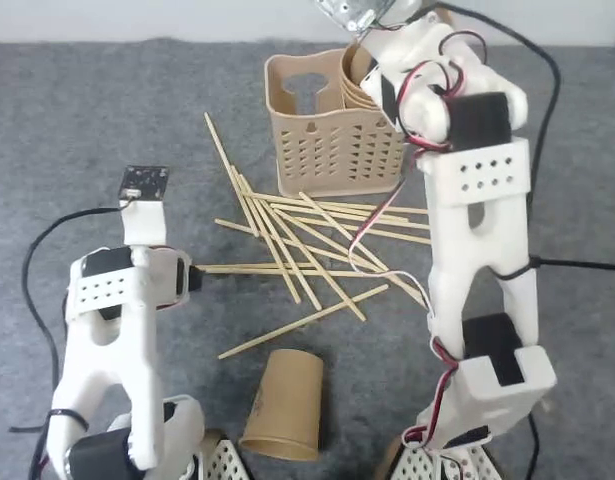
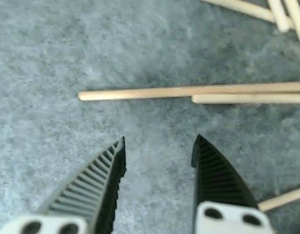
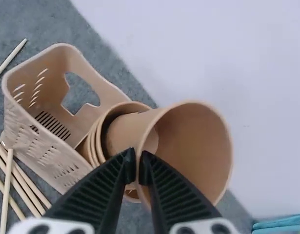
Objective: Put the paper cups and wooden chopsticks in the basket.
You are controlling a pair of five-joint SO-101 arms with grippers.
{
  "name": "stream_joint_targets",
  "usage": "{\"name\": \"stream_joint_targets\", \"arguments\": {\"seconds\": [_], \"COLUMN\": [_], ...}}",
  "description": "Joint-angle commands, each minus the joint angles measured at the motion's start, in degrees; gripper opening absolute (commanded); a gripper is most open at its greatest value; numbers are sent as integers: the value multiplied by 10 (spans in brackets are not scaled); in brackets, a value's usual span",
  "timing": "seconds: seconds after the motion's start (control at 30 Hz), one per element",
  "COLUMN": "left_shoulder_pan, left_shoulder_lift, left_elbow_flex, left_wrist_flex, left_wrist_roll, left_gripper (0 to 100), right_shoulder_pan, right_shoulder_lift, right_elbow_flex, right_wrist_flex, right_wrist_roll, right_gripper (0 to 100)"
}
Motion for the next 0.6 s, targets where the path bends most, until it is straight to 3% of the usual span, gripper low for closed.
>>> {"name": "stream_joint_targets", "arguments": {"seconds": [0.0,0.13,0.37,0.57], "left_shoulder_pan": [-19,-21,-21,-24], "left_shoulder_lift": [-24,-24,-24,-24], "left_elbow_flex": [-7,-7,-7,-8], "left_wrist_flex": [-16,-16,-17,-17], "left_wrist_roll": [6,6,6,6], "left_gripper": [210,211,211,211], "right_shoulder_pan": [-4,-15,-64,-159], "right_shoulder_lift": [-3,-20,-129,-196], "right_elbow_flex": [-21,-24,-24,-24], "right_wrist_flex": [22,37,108,255], "right_wrist_roll": [7,4,-5,-121], "right_gripper": [94,236,188,180]}}
